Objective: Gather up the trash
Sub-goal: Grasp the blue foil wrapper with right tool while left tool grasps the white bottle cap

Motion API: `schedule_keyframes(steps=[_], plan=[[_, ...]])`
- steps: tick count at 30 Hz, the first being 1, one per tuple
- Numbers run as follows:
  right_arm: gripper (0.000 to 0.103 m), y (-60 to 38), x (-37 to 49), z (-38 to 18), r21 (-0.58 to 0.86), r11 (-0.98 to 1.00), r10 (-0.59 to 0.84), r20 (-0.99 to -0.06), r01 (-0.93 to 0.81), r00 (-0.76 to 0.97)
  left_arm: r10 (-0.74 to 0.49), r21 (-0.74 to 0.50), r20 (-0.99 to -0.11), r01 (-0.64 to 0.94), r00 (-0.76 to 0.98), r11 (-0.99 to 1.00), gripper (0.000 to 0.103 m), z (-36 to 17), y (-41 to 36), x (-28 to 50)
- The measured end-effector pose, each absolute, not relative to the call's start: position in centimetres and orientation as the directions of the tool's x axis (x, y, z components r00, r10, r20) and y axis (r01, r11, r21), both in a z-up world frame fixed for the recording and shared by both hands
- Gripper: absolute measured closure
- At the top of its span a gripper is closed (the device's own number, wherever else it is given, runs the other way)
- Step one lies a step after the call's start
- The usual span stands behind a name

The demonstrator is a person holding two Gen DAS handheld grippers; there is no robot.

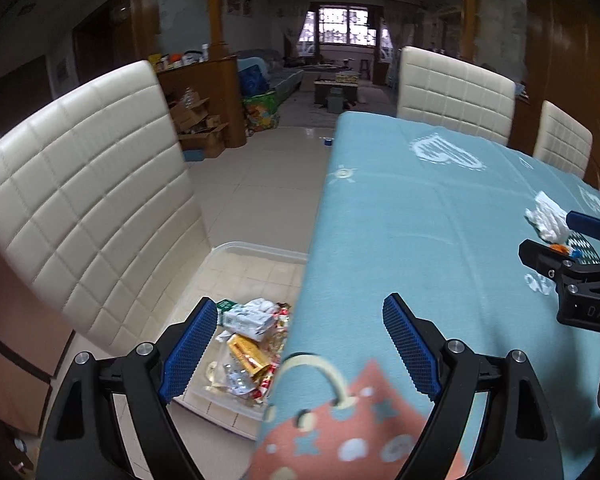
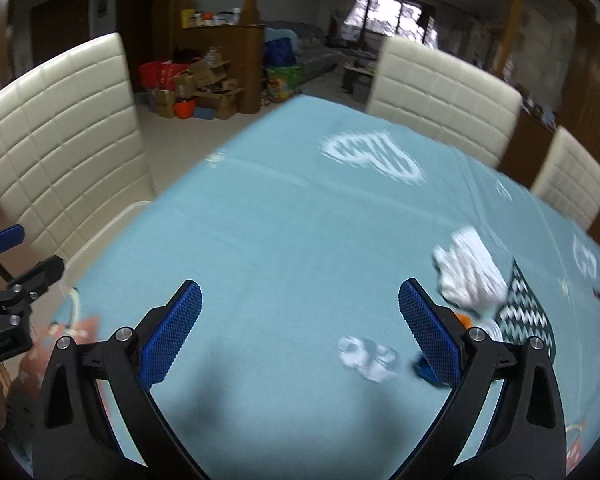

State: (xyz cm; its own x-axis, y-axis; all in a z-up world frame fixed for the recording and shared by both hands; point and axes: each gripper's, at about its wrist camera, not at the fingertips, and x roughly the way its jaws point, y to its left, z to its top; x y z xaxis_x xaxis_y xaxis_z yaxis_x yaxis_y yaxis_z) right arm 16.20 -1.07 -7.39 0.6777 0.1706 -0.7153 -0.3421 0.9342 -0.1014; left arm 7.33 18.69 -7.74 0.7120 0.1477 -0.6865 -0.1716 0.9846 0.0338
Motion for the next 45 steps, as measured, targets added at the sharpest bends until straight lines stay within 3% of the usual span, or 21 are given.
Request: schedule_keyframes(steps=[8,14,15,16,18,21,26,28,45], plan=[[0.005,-11.4,17.9,-9.6,-0.038,0.988,0.071,-0.751,-0.151,0.656,0.074,0.040,-0.719,-0.065,0.691,0.997,0.020,-7.9,12.4,10.3],[0.005,-14.6,19.2,-12.2,0.062,0.989,0.127,-0.809,-0.132,0.574,0.022,0.028,-0.739,-0.002,0.674,1.000,0.020,-8.2,8.2,11.9],[0.009,-14.7,19.2,-12.5,0.074,0.988,0.137,-0.812,-0.134,0.568,0.021,0.033,-0.740,0.005,0.673,0.999,0.020,-8.2,7.7,12.1],[0.023,-14.8,19.3,-12.7,0.087,0.987,0.151,-0.813,-0.138,0.562,0.022,0.038,-0.741,0.010,0.671,0.999,0.020,-8.3,7.3,12.1],[0.028,-15.1,19.2,-12.8,0.112,0.980,0.184,-0.812,-0.162,0.554,0.024,0.048,-0.746,0.017,0.666,0.999,0.020,-8.4,6.6,12.3],[0.064,-15.4,18.8,-12.5,0.101,0.978,0.189,-0.799,-0.182,0.570,0.030,0.059,-0.755,0.023,0.655,0.998,0.020,-8.7,5.7,12.7],[0.068,-17.2,18.1,-12.3,0.127,0.976,0.206,-0.792,-0.175,0.575,0.001,0.041,-0.770,0.048,0.638,0.998,0.020,-8.8,4.0,13.4],[0.084,-17.9,17.6,-12.0,0.125,0.978,0.201,-0.784,-0.168,0.588,-0.011,0.040,-0.774,0.066,0.633,0.997,0.020,-8.9,2.9,13.8],[0.084,-27.2,17.6,-9.8,0.167,0.986,0.136,-0.740,-0.016,0.659,-0.168,0.000,-0.802,0.281,0.574,0.960,0.020,-9.7,-9.3,16.8]])
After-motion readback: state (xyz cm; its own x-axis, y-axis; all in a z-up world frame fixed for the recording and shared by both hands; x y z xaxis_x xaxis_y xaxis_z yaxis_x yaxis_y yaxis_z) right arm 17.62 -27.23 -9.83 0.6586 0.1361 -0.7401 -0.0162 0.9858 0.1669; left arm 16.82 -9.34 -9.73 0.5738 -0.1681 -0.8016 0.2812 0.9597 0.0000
